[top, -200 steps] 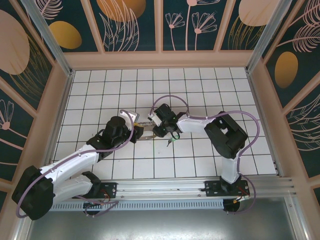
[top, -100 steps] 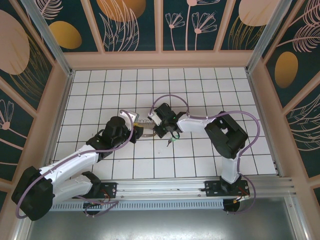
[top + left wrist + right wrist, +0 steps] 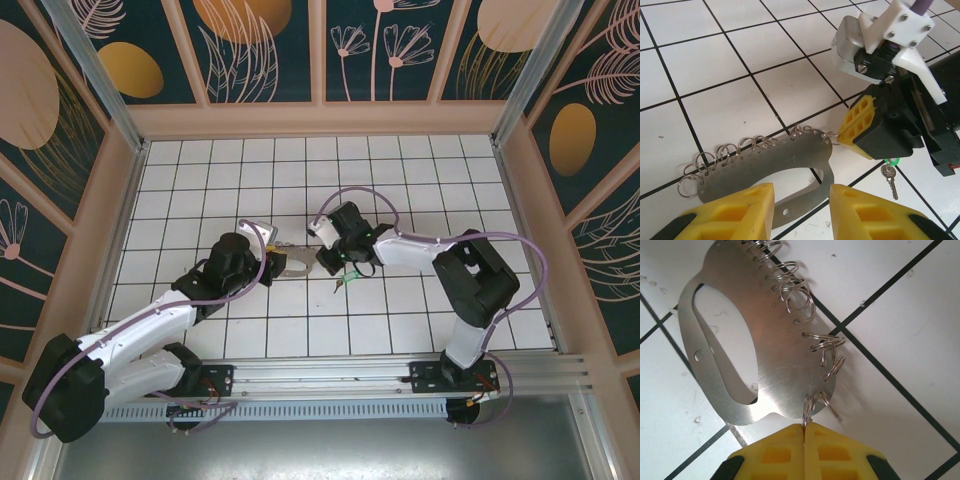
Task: Put the keys on the keyring
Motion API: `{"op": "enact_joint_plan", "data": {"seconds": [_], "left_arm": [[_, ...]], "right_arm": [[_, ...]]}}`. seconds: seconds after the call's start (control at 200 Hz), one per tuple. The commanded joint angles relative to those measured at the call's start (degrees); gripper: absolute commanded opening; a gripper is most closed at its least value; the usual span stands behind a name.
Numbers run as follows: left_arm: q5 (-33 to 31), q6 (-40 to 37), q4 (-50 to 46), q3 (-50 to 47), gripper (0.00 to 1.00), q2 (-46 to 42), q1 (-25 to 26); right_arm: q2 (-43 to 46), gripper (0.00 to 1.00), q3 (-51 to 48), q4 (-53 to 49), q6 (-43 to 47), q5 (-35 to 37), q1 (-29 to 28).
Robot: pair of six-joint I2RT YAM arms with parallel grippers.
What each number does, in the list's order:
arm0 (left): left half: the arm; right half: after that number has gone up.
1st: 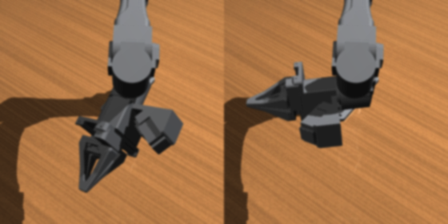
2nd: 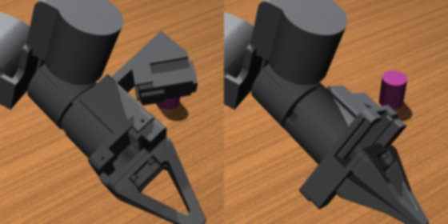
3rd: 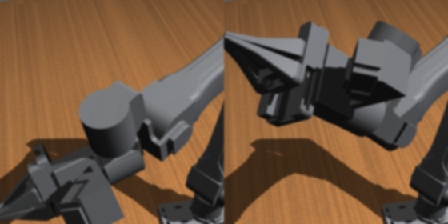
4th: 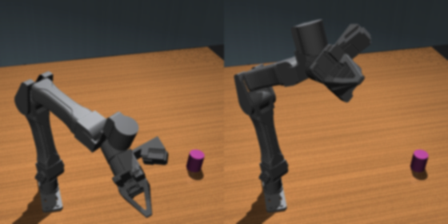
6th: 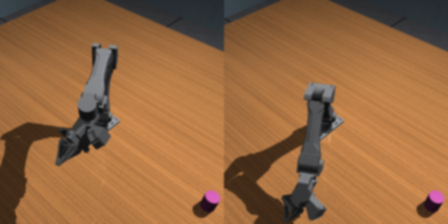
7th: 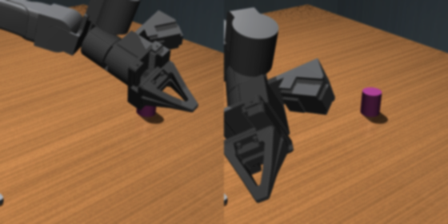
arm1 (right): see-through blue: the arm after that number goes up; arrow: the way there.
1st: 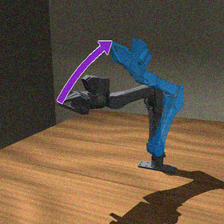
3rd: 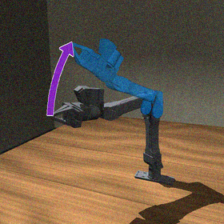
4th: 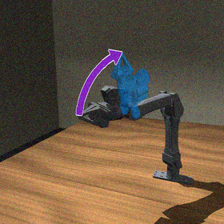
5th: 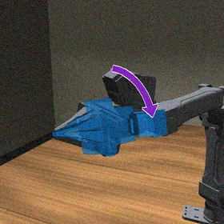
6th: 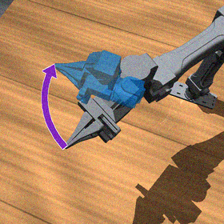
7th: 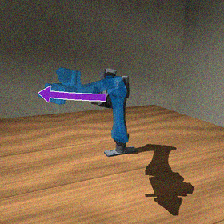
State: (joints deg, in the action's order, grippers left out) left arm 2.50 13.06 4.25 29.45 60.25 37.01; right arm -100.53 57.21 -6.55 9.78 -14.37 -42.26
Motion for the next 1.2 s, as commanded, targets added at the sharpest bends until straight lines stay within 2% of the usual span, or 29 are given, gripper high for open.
{"op": "enact_joint_plan", "data": {"seconds": [0.0,0.175,0.3,0.621,0.831,1.031,1.196], "left_arm": [[0.27,-0.43,-0.12,-0.02,0.34,-0.75,-0.45],[1.89,-0.41,-0.13,-0.16,0.34,-2.20,-0.43],[4.34,-0.38,0.55,-0.44,0.34,-5.13,-0.40],[15.14,-1.37,3.09,-0.11,0.33,-9.87,-0.44],[20.36,-1.33,5.97,-0.66,0.34,-13.27,-0.41],[29.11,0.44,14.22,-2.08,0.36,-15.12,-0.40],[32.36,-1.50,15.50,-0.60,0.37,-13.39,-0.45]], "right_arm": [[3.54,0.00,-2.09,3.55,0.29,-6.70,1.41],[13.73,0.00,-10.79,15.31,1.84,-16.17,2.63],[18.76,0.00,-15.89,24.10,-0.72,-23.27,6.06],[21.81,0.00,-19.96,35.97,-4.32,-33.07,7.59],[23.25,0.00,-23.06,48.55,-11.06,-39.83,9.46],[23.39,0.00,-26.54,64.75,-20.19,-44.78,10.55],[23.27,0.00,-27.54,70.57,-23.86,-46.52,10.62]]}}
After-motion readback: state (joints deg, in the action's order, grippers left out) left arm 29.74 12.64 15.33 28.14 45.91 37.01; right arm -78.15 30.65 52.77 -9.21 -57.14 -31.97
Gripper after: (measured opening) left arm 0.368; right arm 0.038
